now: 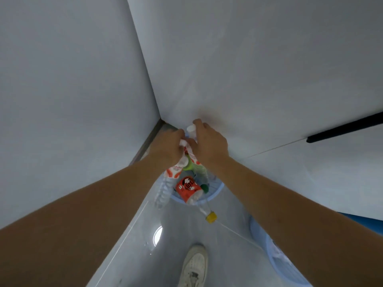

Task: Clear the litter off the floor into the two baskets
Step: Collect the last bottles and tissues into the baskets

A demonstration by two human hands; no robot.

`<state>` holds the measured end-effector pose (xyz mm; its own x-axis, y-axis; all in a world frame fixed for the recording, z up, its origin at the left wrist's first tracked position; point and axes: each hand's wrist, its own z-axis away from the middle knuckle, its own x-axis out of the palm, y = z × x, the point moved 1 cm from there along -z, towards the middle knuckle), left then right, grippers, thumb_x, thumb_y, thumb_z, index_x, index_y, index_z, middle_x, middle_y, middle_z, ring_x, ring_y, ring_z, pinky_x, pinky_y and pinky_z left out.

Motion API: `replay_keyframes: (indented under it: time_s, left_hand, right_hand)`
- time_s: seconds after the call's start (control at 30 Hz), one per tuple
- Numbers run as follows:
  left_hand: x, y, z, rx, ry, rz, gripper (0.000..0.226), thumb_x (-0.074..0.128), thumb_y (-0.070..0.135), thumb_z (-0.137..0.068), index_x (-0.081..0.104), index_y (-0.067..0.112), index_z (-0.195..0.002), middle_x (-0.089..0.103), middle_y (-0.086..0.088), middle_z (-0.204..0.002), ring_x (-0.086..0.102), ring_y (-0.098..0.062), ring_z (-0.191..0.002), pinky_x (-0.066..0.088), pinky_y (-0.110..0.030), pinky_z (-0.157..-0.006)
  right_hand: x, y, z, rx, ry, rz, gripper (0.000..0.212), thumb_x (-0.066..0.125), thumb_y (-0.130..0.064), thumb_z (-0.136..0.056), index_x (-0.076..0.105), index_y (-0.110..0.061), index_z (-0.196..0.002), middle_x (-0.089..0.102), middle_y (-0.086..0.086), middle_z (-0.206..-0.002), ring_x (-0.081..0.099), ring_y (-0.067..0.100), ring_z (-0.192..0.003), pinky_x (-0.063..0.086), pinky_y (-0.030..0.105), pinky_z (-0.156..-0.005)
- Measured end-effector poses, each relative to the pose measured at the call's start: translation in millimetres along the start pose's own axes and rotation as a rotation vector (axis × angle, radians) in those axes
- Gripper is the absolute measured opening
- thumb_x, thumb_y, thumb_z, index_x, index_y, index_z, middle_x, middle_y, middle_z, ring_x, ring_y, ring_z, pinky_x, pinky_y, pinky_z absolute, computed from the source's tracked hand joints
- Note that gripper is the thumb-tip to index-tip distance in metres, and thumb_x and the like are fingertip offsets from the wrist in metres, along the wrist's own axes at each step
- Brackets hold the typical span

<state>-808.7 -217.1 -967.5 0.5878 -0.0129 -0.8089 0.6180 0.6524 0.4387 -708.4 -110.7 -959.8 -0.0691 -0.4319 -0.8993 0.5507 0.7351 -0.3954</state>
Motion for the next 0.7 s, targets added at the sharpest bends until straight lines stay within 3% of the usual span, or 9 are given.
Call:
replay_keyframes:
  time_s: [0.1,0.27,0.4,0.5,0.6,0.7]
  left_hand:
    - [11.4,-10.5,-5.1,-0.057,0.016,0.0,0.025,0.054,0.015,-0.093,0.058,0.018,-0.118,0.065,-0.007,-0.11,0.062,-0.029,-0.101,0.055,-0.045,-0.081]
    - [22.1,-16.8,-14.1,-0.089,0.048,0.054,0.016,0.053,0.021,-0.097,0.056,0.013,-0.111,0.061,-0.009,-0.105,0.06,-0.028,-0.095,0.053,-0.045,-0.079]
    - [30.2,-16.8,-9.9,-0.081,0.057,0.187,0.017,0.06,0.035,-0.087,0.048,0.027,-0.096,0.058,-0.005,-0.098,0.058,-0.026,-0.09,0.053,-0.045,-0.078]
    - [31.4,-17.6,0.9,-0.018,0.018,0.245,0.024,0.062,0.041,-0.081,0.051,0.028,-0.098,0.057,-0.004,-0.099,0.057,-0.025,-0.093,0.053,-0.048,-0.08]
    - [34.0,-32.1,22.1,-0.041,0.07,0.3,0.029,0.066,0.029,-0.089,0.059,0.015,-0.114,0.058,-0.007,-0.111,0.058,-0.025,-0.1,0.053,-0.046,-0.084]
    - [33.3,-58.8,63.4,-0.101,0.117,0.303,0.03,0.064,0.023,-0.092,0.06,0.017,-0.121,0.061,-0.005,-0.115,0.059,-0.022,-0.102,0.05,-0.036,-0.083]
  right_hand:
    - [15.3,4.1,-6.7,-0.01,-0.028,-0.096,0.051,0.063,-0.036,-0.096,0.043,-0.017,-0.139,0.062,0.008,-0.122,0.063,0.029,-0.107,0.046,0.032,-0.076]
    - [25.6,13.6,-10.9,0.011,-0.063,-0.115,0.078,0.067,-0.031,-0.094,0.023,-0.02,-0.157,0.05,0.013,-0.141,0.056,0.034,-0.12,0.053,0.048,-0.089]
    - [27.3,21.4,-3.2,-0.016,-0.129,-0.071,0.099,0.074,-0.028,-0.087,0.008,-0.025,-0.162,0.045,0.012,-0.142,0.055,0.035,-0.118,0.053,0.048,-0.091]
    - [32.2,27.8,1.4,-0.022,-0.142,-0.039,0.1,0.071,-0.026,-0.088,0.005,-0.026,-0.162,0.045,0.013,-0.138,0.055,0.036,-0.114,0.052,0.047,-0.089]
    - [36.4,30.1,5.1,-0.047,-0.143,0.006,0.097,0.069,-0.029,-0.091,0.004,-0.024,-0.163,0.045,0.014,-0.135,0.053,0.036,-0.113,0.051,0.046,-0.086]
    - [38.5,28.5,4.8,-0.085,-0.144,0.085,0.093,0.066,-0.029,-0.093,0.007,-0.017,-0.163,0.045,0.02,-0.137,0.052,0.043,-0.113,0.048,0.048,-0.089]
